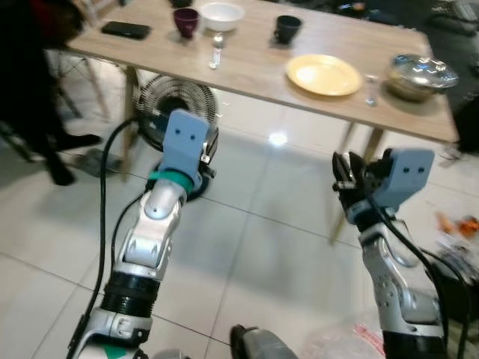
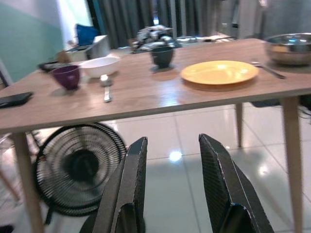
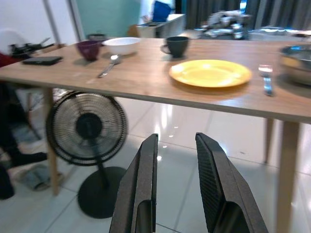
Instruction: Setting the table
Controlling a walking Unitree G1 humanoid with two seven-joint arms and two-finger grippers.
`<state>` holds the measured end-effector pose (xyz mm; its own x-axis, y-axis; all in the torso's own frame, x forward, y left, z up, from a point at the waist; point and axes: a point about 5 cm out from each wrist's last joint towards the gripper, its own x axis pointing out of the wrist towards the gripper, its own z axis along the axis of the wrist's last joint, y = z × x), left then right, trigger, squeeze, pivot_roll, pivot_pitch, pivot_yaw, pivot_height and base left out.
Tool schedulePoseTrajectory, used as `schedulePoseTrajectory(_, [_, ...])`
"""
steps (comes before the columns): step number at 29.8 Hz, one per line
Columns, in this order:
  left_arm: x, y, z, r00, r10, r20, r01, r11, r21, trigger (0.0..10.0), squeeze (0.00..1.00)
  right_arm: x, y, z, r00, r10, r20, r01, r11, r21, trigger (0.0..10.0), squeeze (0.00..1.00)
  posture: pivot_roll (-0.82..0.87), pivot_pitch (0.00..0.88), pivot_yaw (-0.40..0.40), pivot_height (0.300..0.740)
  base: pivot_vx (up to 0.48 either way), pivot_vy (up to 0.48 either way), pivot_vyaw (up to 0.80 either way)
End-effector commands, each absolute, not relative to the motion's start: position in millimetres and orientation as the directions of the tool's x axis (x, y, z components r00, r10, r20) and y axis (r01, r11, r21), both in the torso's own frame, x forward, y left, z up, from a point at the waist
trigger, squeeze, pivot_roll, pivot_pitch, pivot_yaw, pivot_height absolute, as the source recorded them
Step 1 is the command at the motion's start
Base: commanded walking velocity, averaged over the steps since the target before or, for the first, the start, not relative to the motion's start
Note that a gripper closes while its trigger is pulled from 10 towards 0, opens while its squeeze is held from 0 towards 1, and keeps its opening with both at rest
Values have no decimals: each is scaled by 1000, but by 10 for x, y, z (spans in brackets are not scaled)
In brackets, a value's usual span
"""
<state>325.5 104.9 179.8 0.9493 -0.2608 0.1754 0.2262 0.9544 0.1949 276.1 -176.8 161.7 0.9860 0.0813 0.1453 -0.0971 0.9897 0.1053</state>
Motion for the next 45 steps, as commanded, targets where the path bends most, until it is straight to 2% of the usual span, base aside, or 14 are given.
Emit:
schedulePoseTrajectory(1, [3259,1038,1745,951,-266,157,233,951,202,10000,0,2756,-1788,1580,989,75,124,-87,992,92,10000,0,9,0,19,740,0,0,-800])
schedulePoseTrajectory(10, [3428,1006,1963,920,-341,193,282,918,279,10000,0,2760,-1925,1687,979,-43,199,21,993,113,10000,0,19,0,125,740,0,0,-800])
schedulePoseTrajectory(16, [3467,1003,2008,915,-351,197,288,913,289,10000,0,2750,-1928,1701,976,-59,210,34,992,118,10000,0,13,0,133,740,0,0,-800])
schedulePoseTrajectory(22, [3467,976,1993,915,-349,201,288,916,280,10000,0,2743,-1923,1715,976,-52,213,29,993,114,10000,0,11,0,108,740,0,0,-800])
schedulePoseTrajectory(34, [3448,1035,1936,927,-317,199,258,927,272,10000,0,2748,-1855,1755,970,-3,243,-27,992,123,10000,0,24,0,80,740,0,0,0])
schedulePoseTrajectory(35, [3431,1060,1901,934,-300,192,246,934,259,10000,0,2751,-1784,1729,973,62,223,-82,993,81,10000,0,30,0,55,740,0,0,0])
schedulePoseTrajectory(36, [3431,1060,1901,934,-300,192,246,934,259,10000,0,2751,-1784,1729,973,62,223,-82,993,81,10000,0,30,0,55,740,0,0,0])
schedulePoseTrajectory(37, [3375,1138,1787,950,-256,179,204,943,262,10000,0,2767,-1699,1664,976,134,174,-137,991,5,10000,0,33,0,41,740,0,0,0])
schedulePoseTrajectory(45, [3289,1262,1607,980,-159,120,134,972,193,10000,0,2874,-1827,1735,979,22,203,-20,1000,-16,10000,0,58,0,5,740,0,0,0])
